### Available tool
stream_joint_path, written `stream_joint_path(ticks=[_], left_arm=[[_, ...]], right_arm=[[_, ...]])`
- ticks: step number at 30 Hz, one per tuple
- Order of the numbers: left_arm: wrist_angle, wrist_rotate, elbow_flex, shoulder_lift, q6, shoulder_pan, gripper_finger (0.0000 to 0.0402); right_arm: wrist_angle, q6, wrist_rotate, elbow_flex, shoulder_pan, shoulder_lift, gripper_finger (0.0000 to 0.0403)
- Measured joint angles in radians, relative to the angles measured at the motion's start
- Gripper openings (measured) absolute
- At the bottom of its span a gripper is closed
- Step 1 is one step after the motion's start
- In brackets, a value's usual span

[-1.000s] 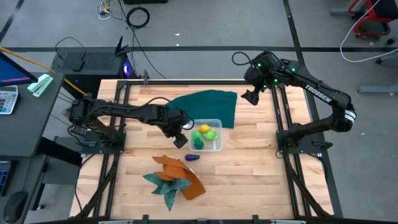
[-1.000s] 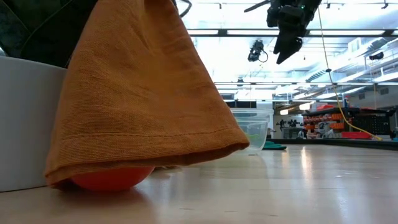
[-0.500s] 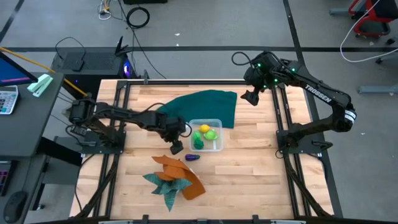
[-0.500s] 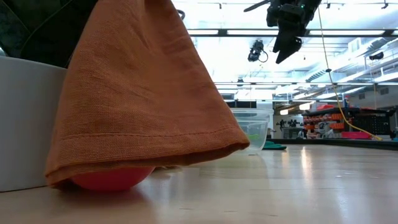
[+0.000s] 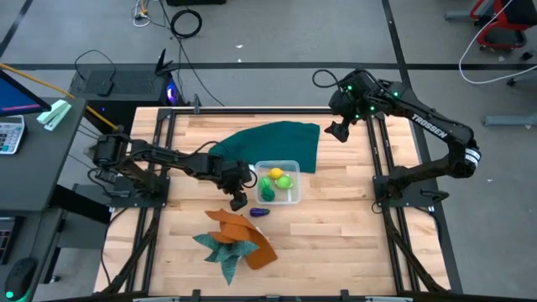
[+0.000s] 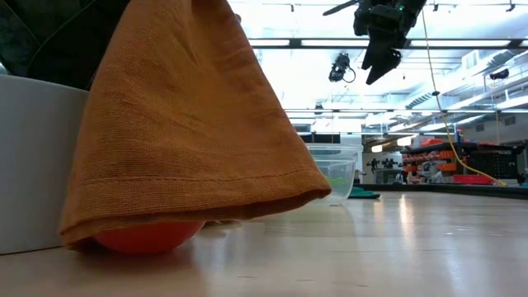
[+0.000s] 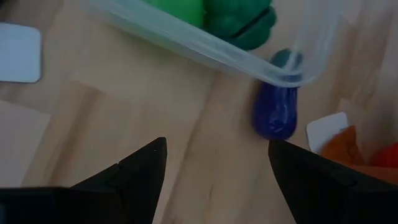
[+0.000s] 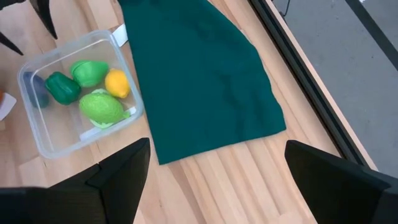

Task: Pick and placing Produce into tupperware
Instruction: Put the eggplant into the bin

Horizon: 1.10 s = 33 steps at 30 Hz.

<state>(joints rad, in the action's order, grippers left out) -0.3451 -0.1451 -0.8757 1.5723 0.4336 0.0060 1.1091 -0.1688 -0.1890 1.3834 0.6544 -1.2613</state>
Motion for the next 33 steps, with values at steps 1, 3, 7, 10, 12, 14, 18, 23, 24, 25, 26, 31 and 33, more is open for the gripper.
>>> stream_joint_path(ticks=[1,3,7,10,12,14,18,23,24,25,26,31,33], left_arm=[[0.001,-0.001,0.0,0.002,0.0,-0.006,0.0286],[0.007,-0.021,0.0,0.011,0.002,-0.017,0.0286],[0.056,-0.084,0.0,0.049,0.024,-0.048,0.0286],[0.089,-0.087,0.0,0.068,0.04,-0.067,0.0286],[0.098,-0.092,0.0,0.075,0.069,-0.073,0.0286],[0.123,-0.092,0.0,0.083,0.078,-0.079,0.0286],[0.137,-0.087,0.0,0.084,0.078,-0.083,0.0286],[0.16,-0.086,0.0,0.084,0.084,-0.083,0.0286],[0.163,-0.086,0.0,0.084,0.087,-0.083,0.0286],[0.168,-0.086,0.0,0.084,0.096,-0.083,0.0286],[0.176,-0.086,0.0,0.084,0.104,-0.083,0.0286],[0.208,-0.092,0.0,0.084,0.138,-0.083,0.0286],[0.219,-0.092,0.0,0.084,0.149,-0.083,0.0286]], right_arm=[[0.0,0.0,0.0,0.0,0.0,0.0,0.0336],[0.0,0.0,0.0,0.0,0.0,0.0,0.0336],[0.0,0.003,0.0,0.0,0.0,0.0,0.0336],[0.0,0.011,0.0,0.0,0.0,0.0,0.0336],[0.0,0.012,0.0,0.0,0.0,0.0,0.0336],[0.0,0.013,0.0,0.0,0.0,0.0,0.0336],[0.0,0.013,0.0,0.0,0.0,0.0,0.0336],[0.001,0.013,0.0,0.0,0.0,0.0,0.0336],[0.0,0.013,0.0,0.0,0.0,0.0,0.0336],[0.001,0.013,0.0,0.0,0.0,0.0,0.0336],[0.001,0.013,0.0,0.0,0.0,0.0,0.0336],[0.001,0.013,0.0,0.0,0.0,0.0,0.0336],[0.001,0.013,0.0,0.0,0.0,0.0,0.0336]])
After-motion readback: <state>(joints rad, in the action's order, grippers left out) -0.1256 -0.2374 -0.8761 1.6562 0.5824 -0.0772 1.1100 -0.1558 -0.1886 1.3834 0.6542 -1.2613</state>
